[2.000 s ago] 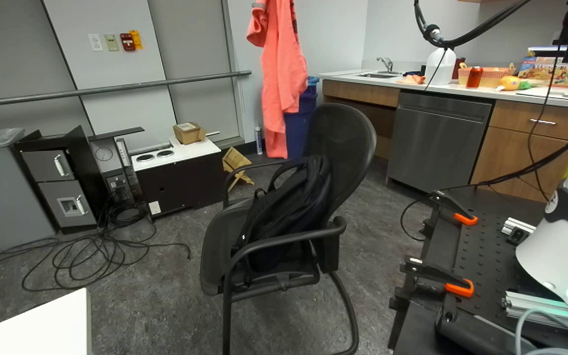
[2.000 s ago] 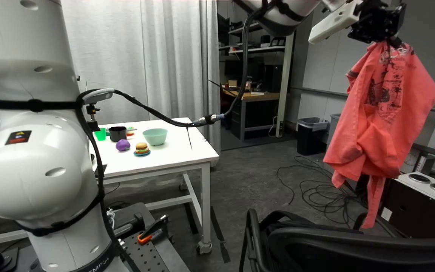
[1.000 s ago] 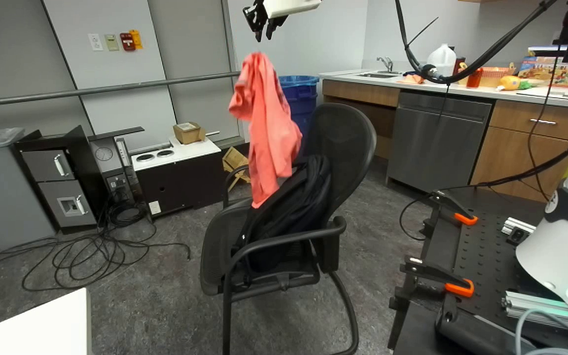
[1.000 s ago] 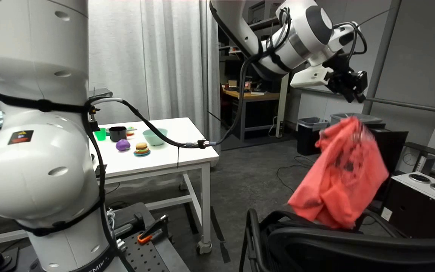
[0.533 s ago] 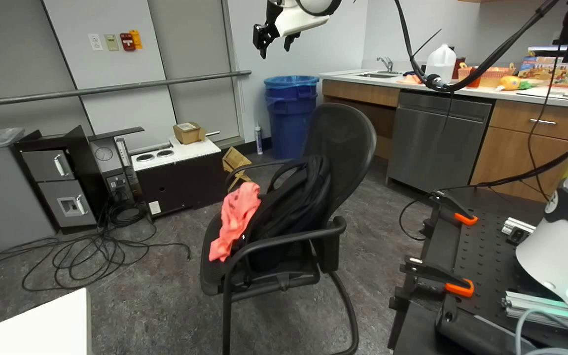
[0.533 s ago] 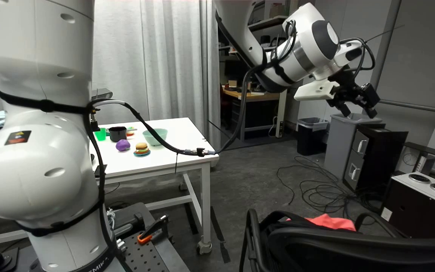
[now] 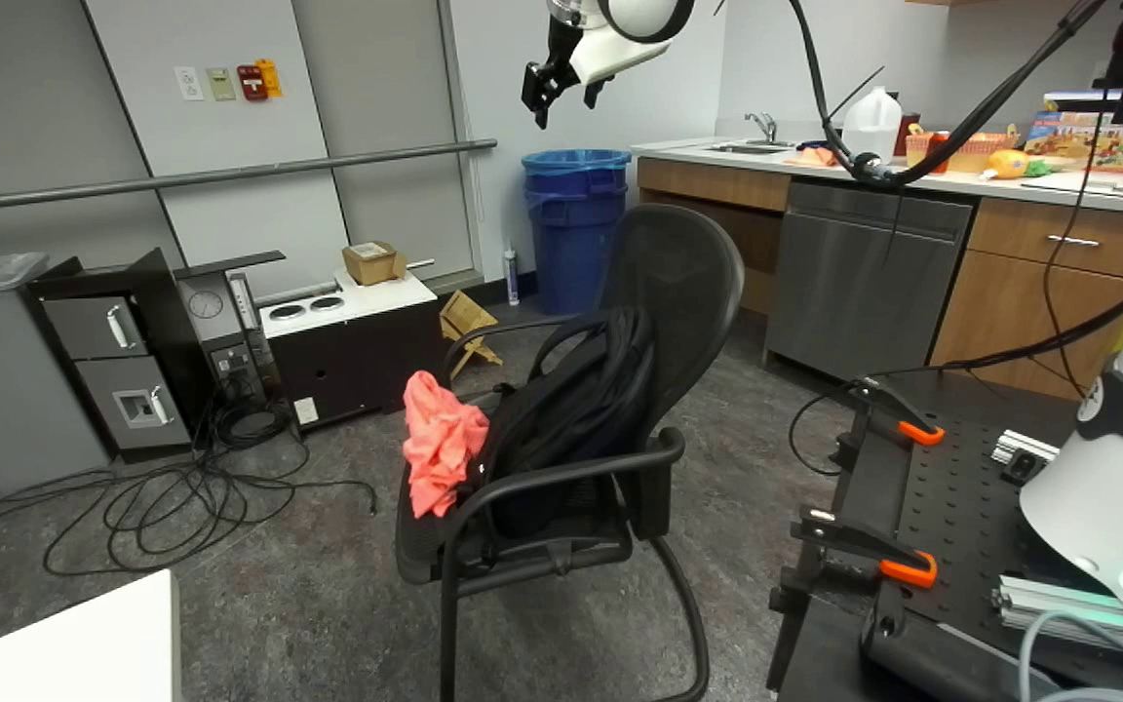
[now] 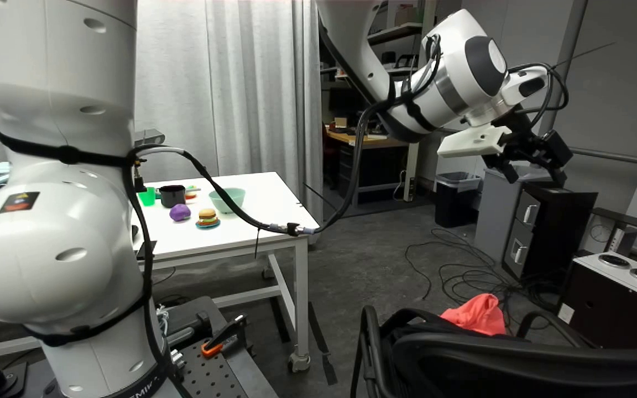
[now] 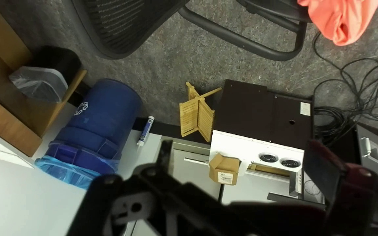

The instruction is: Put the sweatshirt on the seat of the chair

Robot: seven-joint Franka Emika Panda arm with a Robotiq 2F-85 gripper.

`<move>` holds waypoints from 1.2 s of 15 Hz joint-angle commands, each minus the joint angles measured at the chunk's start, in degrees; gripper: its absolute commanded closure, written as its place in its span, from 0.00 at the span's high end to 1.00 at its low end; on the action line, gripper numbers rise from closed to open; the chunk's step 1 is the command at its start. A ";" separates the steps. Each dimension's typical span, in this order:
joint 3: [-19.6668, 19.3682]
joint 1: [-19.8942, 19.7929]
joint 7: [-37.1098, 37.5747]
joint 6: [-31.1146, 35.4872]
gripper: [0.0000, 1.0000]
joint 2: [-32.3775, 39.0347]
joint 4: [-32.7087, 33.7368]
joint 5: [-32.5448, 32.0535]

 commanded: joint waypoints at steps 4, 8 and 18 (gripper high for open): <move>-2.83 -0.10 -11.36 -2.30 1.00 -4.74 -4.93 6.69; -4.28 -0.44 -18.08 -4.70 1.00 -7.07 -6.82 11.98; -5.16 0.23 -16.54 -3.75 1.00 -5.69 -5.97 10.61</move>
